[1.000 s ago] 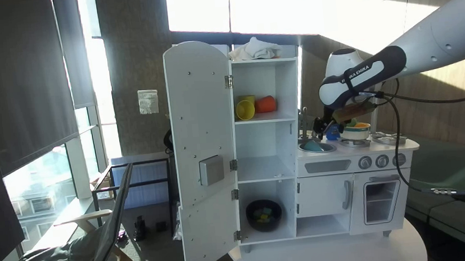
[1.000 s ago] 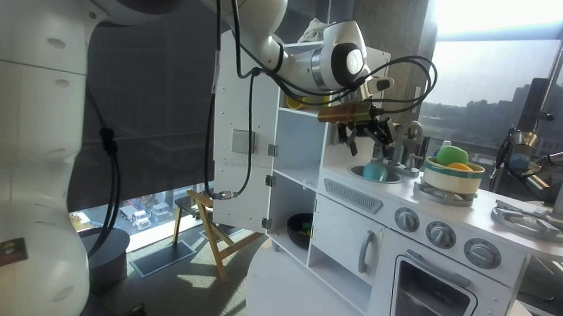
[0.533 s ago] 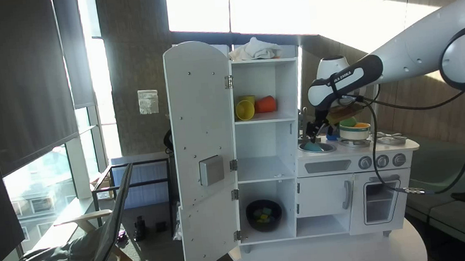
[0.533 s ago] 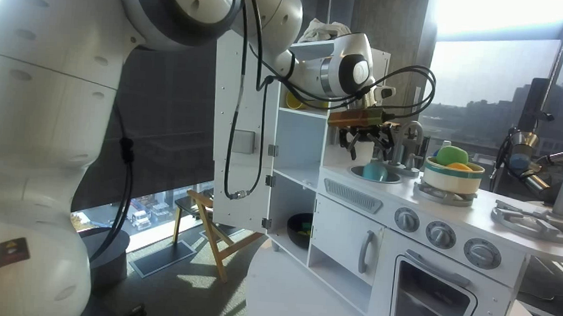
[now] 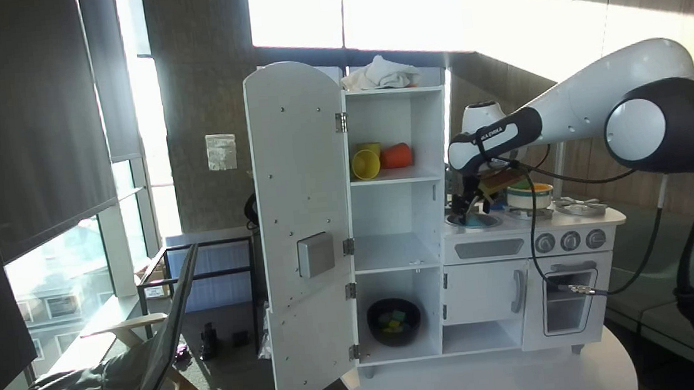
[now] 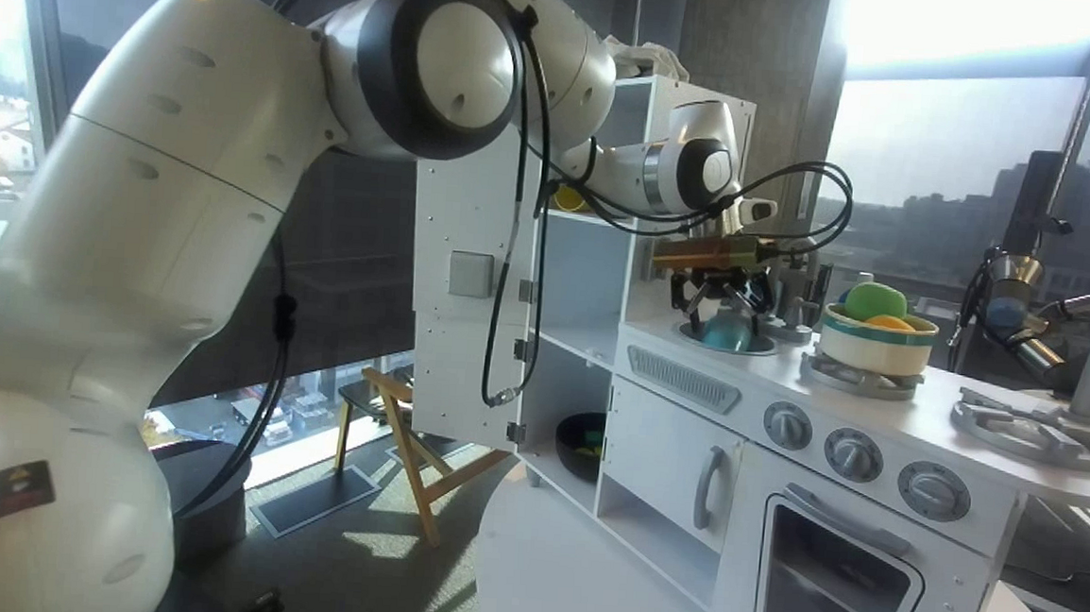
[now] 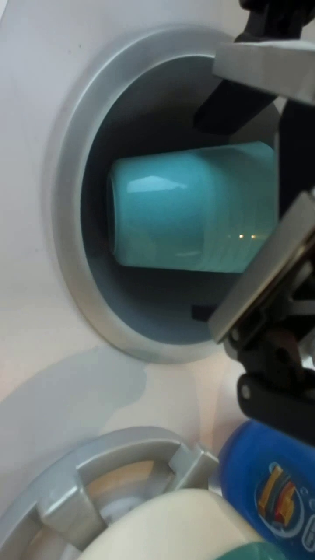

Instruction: Put the cups in the cabinet

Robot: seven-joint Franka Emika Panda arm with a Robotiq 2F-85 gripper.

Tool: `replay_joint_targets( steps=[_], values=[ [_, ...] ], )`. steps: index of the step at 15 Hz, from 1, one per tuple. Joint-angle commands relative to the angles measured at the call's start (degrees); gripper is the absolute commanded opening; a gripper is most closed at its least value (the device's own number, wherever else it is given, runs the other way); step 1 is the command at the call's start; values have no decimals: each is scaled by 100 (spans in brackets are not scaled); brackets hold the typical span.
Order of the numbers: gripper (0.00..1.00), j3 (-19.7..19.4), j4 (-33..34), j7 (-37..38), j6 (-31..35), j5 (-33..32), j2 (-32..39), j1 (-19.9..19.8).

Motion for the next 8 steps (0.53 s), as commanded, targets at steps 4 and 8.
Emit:
replay_joint_targets(
  steps=[4, 8],
  values=[
    [70, -1, 858, -151, -735, 348, 481, -160],
    [44, -4, 1166, -15, -1375, 670, 635, -208]
  ],
)
